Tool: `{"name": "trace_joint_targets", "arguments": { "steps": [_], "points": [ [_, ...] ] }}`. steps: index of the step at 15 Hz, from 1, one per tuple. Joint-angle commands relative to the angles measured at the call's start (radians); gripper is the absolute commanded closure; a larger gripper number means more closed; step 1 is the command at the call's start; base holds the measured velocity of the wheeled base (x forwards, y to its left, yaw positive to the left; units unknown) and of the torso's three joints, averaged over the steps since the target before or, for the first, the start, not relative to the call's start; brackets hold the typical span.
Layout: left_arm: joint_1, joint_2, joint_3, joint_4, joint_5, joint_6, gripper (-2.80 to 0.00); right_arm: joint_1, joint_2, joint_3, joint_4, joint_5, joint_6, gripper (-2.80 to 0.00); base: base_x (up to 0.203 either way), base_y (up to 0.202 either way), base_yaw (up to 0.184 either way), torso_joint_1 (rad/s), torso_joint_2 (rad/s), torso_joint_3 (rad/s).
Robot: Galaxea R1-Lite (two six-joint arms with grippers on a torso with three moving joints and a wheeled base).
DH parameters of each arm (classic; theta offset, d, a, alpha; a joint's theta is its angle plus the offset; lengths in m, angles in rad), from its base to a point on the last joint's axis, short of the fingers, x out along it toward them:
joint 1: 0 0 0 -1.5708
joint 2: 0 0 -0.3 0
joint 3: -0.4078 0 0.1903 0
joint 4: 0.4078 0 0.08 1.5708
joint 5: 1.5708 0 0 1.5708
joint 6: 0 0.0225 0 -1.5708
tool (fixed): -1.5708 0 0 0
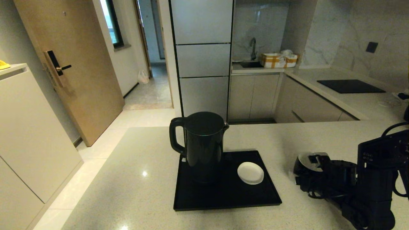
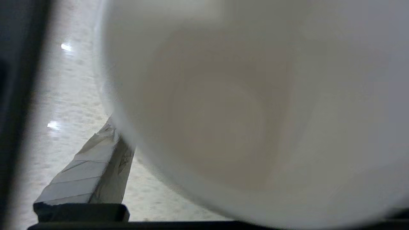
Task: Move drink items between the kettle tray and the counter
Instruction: Place it on the right
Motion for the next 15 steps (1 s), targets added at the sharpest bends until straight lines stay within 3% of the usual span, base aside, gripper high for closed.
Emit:
{"name": "trace_joint_targets", "arguments": {
  "steps": [1,12,15],
  "points": [
    [0.000,0.001,0.000,0.000,0.000,0.000,0.00,0.022,-0.003,0.002,-0.006,-0.004,-0.002,-2.80,0.000,0.000,0.000,0.000,0.00,0.000],
    [0.000,0.001,0.000,0.000,0.000,0.000,0.00,0.037,-0.027,0.042,-0.006,-0.006,-0.002,-2.80,0.000,0.000,0.000,0.000,0.00,0.000],
    [0.000,0.001,0.000,0.000,-0.001,0.000,0.00,0.061,-0.034,0.049,-0.006,-0.066,-0.003,-2.80,0.000,0.000,0.000,0.000,0.00,0.000]
  ]
}}
